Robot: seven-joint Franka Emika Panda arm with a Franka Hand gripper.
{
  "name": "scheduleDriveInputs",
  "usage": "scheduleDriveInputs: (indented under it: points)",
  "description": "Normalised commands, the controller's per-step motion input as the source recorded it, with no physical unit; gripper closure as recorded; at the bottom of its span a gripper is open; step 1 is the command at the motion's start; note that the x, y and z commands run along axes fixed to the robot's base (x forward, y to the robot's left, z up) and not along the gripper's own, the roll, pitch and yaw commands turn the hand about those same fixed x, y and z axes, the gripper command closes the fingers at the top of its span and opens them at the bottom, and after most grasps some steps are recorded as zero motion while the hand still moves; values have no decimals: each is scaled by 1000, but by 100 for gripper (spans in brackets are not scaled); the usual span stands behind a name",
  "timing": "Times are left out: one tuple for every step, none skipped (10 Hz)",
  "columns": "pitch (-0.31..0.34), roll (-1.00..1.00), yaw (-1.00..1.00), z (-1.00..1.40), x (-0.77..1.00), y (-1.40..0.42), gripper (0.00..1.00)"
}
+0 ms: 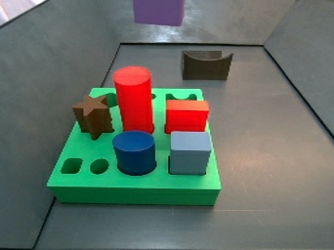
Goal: Pick up the arch object. Move up. Rotate the arch object. Move to above the board. Insert the arch object.
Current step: Move to above the board, then insert the arch object.
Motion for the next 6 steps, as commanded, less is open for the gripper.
scheduleDriveInputs:
  points:
    - [147,62,223,26,64,-27,100]
    - [0,0,0,-29,0,0,100]
    - [-43,-24,0,0,0,0,100]
    - [59,0,111,0,197,111,100]
    - [0,103,491,-374,440,306,100]
    - [-190,43,383,-686,326,426,100]
